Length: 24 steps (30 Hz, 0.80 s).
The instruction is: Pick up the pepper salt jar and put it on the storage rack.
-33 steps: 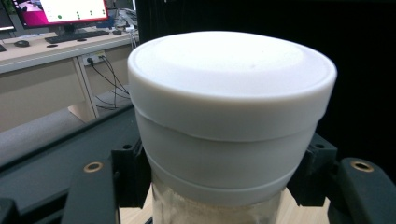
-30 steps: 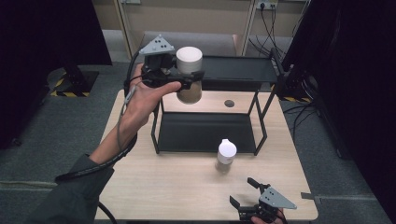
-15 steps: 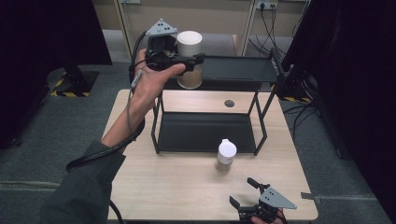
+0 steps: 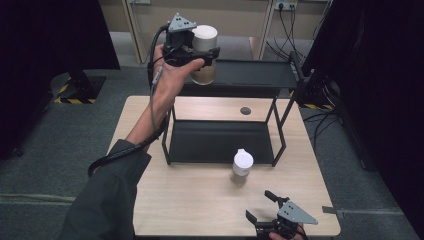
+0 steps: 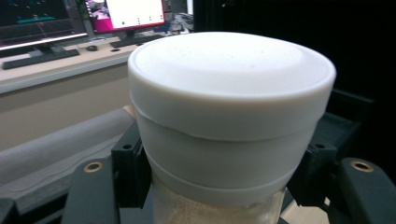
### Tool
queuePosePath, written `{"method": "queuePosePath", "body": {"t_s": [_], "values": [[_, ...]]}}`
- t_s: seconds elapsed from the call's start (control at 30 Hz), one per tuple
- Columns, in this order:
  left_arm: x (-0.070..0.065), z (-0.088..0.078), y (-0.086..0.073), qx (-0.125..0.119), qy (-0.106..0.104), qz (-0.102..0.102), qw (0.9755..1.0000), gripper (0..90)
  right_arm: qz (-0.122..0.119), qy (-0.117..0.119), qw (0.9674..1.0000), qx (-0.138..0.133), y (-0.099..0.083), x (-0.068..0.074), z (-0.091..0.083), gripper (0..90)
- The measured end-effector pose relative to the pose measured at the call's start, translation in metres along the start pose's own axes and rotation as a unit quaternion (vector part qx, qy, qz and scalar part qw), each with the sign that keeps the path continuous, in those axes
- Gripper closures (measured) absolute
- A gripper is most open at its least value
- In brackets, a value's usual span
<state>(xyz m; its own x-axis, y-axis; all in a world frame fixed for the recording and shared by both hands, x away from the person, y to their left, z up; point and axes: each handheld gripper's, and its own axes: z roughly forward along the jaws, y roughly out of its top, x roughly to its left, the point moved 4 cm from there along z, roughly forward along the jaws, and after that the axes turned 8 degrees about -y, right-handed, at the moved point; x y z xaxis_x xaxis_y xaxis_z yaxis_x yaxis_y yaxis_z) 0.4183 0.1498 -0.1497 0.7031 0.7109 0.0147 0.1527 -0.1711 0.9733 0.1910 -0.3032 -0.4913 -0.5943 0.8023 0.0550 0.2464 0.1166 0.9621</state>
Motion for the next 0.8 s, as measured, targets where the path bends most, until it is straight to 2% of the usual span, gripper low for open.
{"method": "queuePosePath", "body": {"t_s": [0.1,0.27,0.6,0.77,0.8], "values": [[0.002,0.005,-0.002,-0.01,0.005,-0.013,0.9998,35.4,0.0,0.001,1.0,-0.001,0.0,0.0,0.0,2.6],[0.002,0.015,-0.001,-0.007,0.021,-0.01,0.9997,35.3,0.0,0.003,1.0,-0.002,0.0,-0.001,-0.001,2.6],[0.005,0.029,-0.008,-0.016,0.05,-0.028,0.9982,35.3,0.0,0.004,1.0,-0.004,0.0,-0.001,-0.002,2.6],[0.006,0.033,-0.01,-0.002,0.052,-0.025,0.9983,35.4,0.001,0.004,1.0,-0.005,0.0,-0.002,-0.002,2.6],[0.006,0.034,-0.011,-0.006,0.053,-0.027,0.9982,35.3,0.002,0.003,1.0,-0.004,0.0,-0.002,-0.002,2.6]]}}
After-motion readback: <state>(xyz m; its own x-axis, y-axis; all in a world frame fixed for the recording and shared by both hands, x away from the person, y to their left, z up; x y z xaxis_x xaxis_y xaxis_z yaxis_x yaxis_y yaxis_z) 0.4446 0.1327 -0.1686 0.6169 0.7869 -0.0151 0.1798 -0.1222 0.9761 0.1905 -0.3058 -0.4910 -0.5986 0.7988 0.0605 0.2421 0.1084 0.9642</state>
